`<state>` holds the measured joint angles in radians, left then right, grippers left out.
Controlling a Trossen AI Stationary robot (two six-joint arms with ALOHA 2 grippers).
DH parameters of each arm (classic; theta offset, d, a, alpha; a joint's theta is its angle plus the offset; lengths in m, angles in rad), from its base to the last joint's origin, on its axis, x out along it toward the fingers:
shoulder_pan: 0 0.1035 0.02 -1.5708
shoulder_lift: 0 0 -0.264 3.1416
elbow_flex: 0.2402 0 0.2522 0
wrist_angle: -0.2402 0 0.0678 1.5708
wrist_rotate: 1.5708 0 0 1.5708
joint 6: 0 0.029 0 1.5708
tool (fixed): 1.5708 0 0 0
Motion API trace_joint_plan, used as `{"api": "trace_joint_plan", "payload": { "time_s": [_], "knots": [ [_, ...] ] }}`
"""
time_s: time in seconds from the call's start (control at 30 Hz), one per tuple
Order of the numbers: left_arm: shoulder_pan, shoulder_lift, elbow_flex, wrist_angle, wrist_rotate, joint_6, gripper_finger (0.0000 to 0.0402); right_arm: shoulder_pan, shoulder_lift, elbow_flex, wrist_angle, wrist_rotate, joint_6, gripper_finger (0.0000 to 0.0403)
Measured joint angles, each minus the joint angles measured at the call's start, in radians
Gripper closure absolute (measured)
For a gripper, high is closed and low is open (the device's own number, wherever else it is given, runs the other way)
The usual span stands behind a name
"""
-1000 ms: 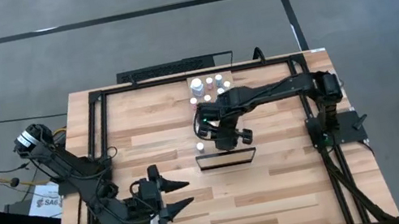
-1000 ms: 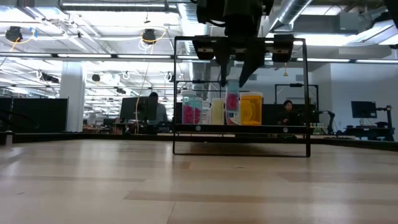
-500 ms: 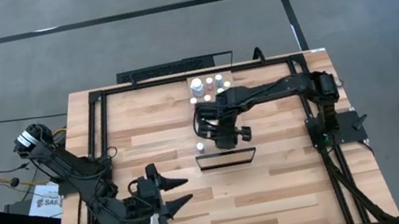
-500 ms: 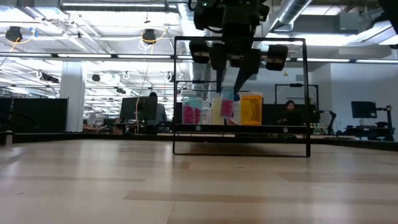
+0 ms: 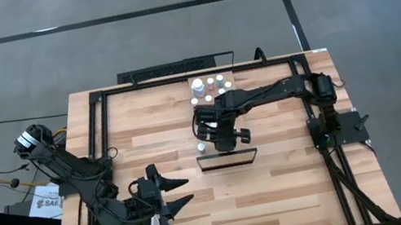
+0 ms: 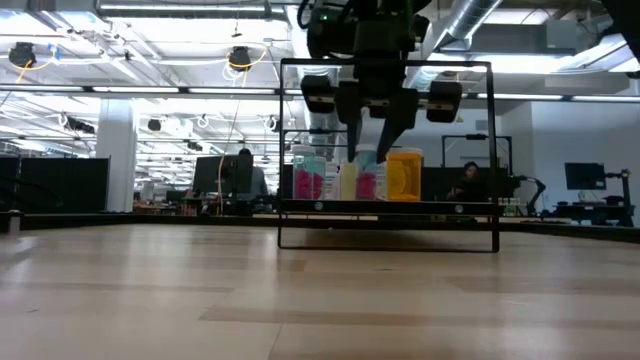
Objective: Pick and place medicine bottles onto shelf by color
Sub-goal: Put the light blue pill bottle on the shelf
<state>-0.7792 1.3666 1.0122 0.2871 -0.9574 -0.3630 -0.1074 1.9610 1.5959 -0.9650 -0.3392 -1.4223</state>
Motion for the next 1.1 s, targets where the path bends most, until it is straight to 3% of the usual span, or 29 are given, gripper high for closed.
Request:
{"api": "trace_joint_plan", "payload": {
  "time_s": [0.2, 0.33, 0.6, 0.83, 1.1],
  "knots": [
    [0.000, 0.000, 0.000, 0.000, 0.000, 0.000, 0.0203, 0.001, 0.004, 0.000, 0.010, 0.000, 0.012, 0.0269],
    [0.000, 0.000, 0.000, 0.000, 0.000, 0.000, 0.0203, 0.001, 0.005, 0.000, 0.039, 0.009, 0.106, 0.0269],
    [0.000, 0.000, 0.000, 0.000, 0.000, 0.011, 0.0203, 0.001, 0.007, -0.001, 0.170, 0.188, 0.306, 0.0238],
    [0.000, 0.000, 0.000, 0.000, 0.000, 0.010, 0.0203, 0.003, 0.007, -0.002, 0.099, 0.214, 0.283, 0.0213],
    [0.010, 0.000, 0.000, -0.001, 0.000, 0.010, 0.0203, 0.002, 0.007, -0.002, 0.100, 0.214, 0.290, 0.0227]
  ]
}}
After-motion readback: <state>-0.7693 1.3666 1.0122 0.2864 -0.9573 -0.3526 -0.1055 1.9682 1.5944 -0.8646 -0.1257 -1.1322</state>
